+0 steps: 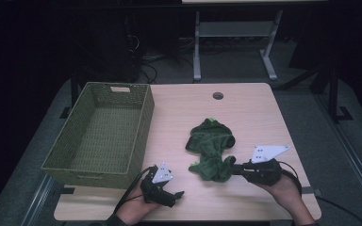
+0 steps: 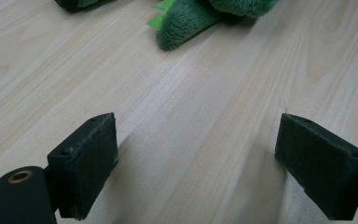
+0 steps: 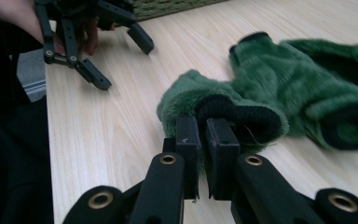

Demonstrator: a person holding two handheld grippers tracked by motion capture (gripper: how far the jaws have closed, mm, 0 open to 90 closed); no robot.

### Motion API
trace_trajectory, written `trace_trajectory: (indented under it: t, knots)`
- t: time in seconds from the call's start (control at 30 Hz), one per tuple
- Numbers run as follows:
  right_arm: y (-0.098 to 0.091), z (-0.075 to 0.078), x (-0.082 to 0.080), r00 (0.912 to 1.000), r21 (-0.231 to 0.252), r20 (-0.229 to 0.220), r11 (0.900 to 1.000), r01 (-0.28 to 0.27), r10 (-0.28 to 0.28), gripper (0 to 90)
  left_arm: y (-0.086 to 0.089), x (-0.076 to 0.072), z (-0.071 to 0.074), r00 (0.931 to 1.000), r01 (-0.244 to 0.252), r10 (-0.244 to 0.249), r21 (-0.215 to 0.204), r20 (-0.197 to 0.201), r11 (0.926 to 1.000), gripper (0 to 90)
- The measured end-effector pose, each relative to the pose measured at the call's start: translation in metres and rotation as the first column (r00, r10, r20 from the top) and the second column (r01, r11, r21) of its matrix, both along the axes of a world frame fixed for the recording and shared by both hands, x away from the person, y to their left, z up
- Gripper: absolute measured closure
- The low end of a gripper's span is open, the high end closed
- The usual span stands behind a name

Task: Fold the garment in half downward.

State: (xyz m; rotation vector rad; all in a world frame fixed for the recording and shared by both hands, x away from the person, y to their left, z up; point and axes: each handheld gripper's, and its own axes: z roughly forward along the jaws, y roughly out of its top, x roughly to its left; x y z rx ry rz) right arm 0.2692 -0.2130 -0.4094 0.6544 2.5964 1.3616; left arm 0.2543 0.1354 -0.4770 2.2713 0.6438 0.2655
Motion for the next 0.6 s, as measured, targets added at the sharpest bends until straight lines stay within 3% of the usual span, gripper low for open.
trace_trajectory:
  t: [0.27,0.37,0.47,0.6]
  knots:
    - [0.024,0.003,0.012,0.9985,-0.016,0.002,0.9984,-0.054,0.054,83.8,0.0,0.0,0.0,1.0,-0.003,0.003,-0.004,-0.001,1.0,12.3]
    - [0.032,0.003,0.016,0.9983,-0.017,0.004,0.9981,-0.059,0.059,78.1,0.0,0.0,0.0,1.0,-0.003,0.003,-0.004,0.0,1.0,12.3]
    - [0.035,0.006,0.02,0.9987,-0.007,0.018,0.9988,-0.048,0.048,76.6,0.0,0.0,0.0,1.0,-0.002,0.003,-0.004,0.001,1.0,12.3]
    - [0.034,0.008,0.028,0.9998,-0.013,0.013,0.9998,0.014,-0.014,86.4,0.0,0.0,0.0,1.0,-0.001,0.001,-0.001,0.004,1.0,12.3]
